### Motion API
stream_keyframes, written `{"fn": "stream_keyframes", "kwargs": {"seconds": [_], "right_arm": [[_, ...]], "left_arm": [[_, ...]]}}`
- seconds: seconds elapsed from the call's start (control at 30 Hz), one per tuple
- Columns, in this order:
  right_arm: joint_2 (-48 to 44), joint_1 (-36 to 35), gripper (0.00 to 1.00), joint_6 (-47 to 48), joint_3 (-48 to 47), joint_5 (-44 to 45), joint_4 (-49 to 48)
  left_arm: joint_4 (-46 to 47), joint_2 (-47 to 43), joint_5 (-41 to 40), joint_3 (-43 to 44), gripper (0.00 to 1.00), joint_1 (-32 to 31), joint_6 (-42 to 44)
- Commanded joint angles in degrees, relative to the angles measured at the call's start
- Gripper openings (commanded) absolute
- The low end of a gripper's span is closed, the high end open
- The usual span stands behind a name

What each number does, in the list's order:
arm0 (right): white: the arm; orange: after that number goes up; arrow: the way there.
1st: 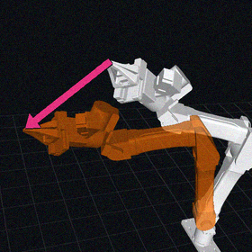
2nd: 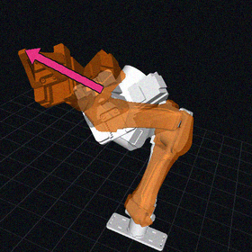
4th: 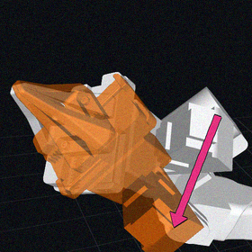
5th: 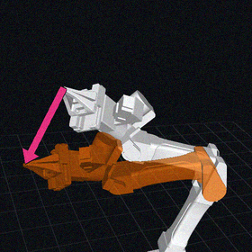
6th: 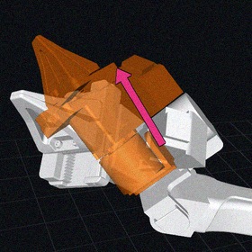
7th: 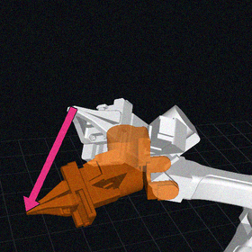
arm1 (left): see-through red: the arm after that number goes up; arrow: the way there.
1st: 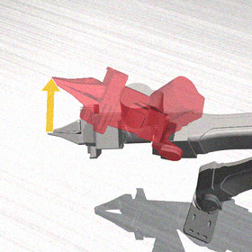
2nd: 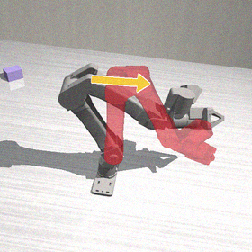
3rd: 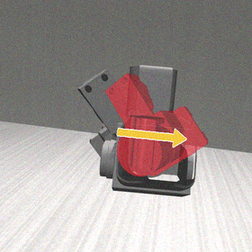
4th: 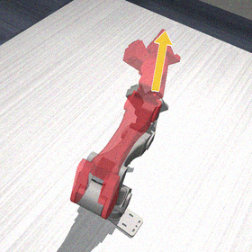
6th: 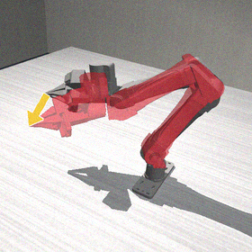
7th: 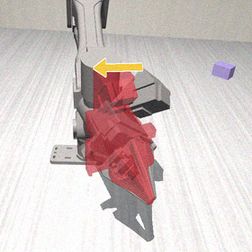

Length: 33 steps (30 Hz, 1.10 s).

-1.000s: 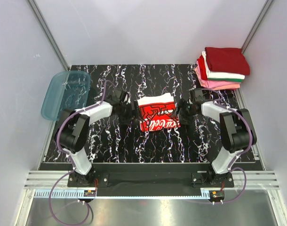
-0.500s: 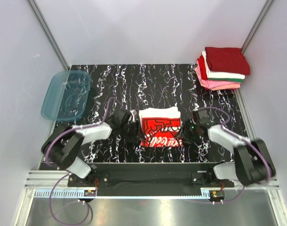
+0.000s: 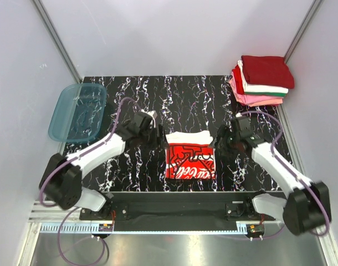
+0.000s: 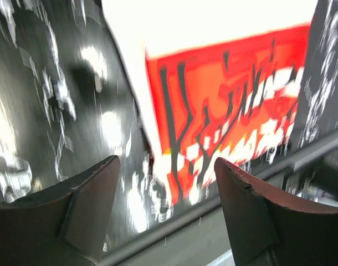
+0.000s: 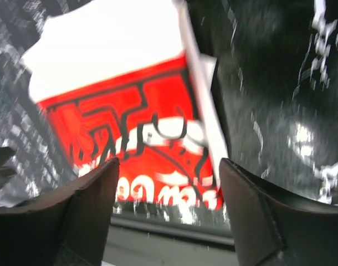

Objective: Fold and stack the t-shirts
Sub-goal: Fold the tshirt

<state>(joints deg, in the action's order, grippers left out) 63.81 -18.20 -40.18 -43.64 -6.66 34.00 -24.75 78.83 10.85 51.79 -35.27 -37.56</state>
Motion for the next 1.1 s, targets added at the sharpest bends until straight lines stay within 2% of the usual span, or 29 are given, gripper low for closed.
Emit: {"fn": "stream_keyframes", "kwargs": {"seconds": [0.0, 0.07, 0.27, 0.5, 0.67, 0.8, 0.83, 0.93, 0.97, 1.07], "right_arm": [[8.5, 1.6, 0.76, 4.5, -3.5, 3.3, -5.1], [13.3, 2.3, 0.7, 5.1, -5.2, 2.9, -8.4], [22.6, 3.4, 0.6, 7.0, -9.6, 1.5, -12.2], [26.9, 3.7, 0.52, 7.2, -11.5, -0.1, -14.4], [28.7, 3.7, 0.47, 6.1, -10.9, -1.3, -16.1], [29.3, 3.7, 0.33, 5.6, -10.8, -2.0, -17.1], [29.0, 3.7, 0.21, 5.6, -10.8, -2.2, -16.9], [26.9, 3.8, 0.04, 5.7, -10.9, -2.2, -15.5], [26.1, 3.7, 0.0, 5.9, -11.0, -2.3, -14.8], [21.5, 3.7, 0.0, 5.9, -11.0, -2.4, -11.9]], "left_arm": [[4.7, 8.1, 1.5, 5.2, 0.72, 2.5, 3.3], [6.4, 13.2, 3.0, 8.0, 0.71, 3.2, 3.6], [8.8, 20.7, 5.8, 12.2, 0.67, 3.7, 3.1], [11.6, 21.5, 6.2, 11.1, 0.64, 3.7, 2.1], [13.2, 22.7, 6.7, 11.0, 0.58, 3.7, 1.2], [15.6, 23.4, 7.9, 10.9, 0.42, 3.7, 0.4], [15.7, 23.5, 8.6, 11.1, 0.3, 3.7, 0.3], [15.8, 22.1, 8.8, 10.7, 0.13, 3.7, 0.4], [15.7, 20.0, 8.8, 10.4, 0.07, 3.7, 0.3], [14.6, 14.9, 8.4, 9.0, 0.05, 3.7, 0.5]]}}
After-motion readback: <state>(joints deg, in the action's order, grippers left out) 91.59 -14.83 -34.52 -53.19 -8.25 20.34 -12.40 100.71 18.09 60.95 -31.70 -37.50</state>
